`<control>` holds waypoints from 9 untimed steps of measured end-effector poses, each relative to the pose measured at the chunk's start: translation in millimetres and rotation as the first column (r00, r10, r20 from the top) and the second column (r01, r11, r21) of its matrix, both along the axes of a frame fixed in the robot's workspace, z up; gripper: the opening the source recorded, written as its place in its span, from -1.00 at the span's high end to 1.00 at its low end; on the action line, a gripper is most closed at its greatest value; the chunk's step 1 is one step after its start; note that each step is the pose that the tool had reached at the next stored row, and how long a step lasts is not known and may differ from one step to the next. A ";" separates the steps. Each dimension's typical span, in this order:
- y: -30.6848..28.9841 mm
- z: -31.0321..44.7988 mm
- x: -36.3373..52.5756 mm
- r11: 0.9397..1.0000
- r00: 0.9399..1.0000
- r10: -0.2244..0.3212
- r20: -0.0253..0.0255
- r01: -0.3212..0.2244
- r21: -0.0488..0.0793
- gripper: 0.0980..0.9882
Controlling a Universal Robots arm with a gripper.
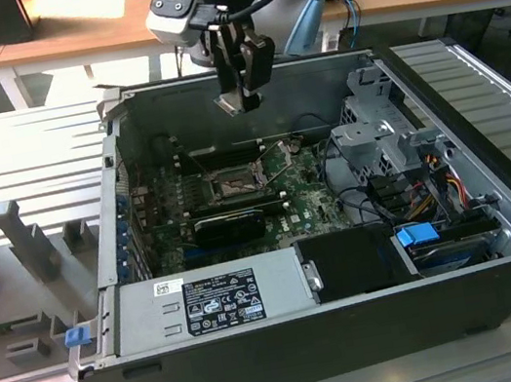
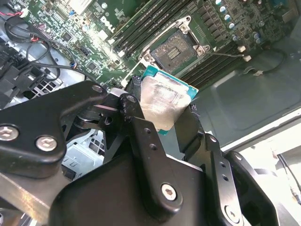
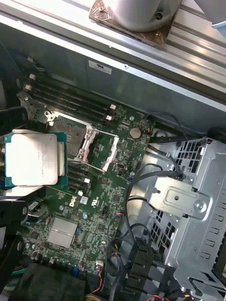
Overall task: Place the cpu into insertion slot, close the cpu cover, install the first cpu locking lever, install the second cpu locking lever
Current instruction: 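Place the cpu into insertion slot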
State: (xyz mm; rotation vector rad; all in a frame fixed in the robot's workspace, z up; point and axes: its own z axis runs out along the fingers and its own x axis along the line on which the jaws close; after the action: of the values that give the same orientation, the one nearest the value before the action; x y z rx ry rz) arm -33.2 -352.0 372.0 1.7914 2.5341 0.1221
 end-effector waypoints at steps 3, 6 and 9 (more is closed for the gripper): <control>0.0 0.0 0.0 1.000 1.000 -0.024 0.000 0.024 0.000 0.03; 0.0 0.0 0.0 0.999 0.999 -0.034 0.000 0.034 0.000 0.03; 0.0 0.0 0.0 0.999 0.999 -0.047 0.000 0.047 0.000 0.03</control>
State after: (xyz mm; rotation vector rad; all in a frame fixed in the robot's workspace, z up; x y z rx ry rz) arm -33.2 -352.0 372.0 1.8499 2.4895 0.1206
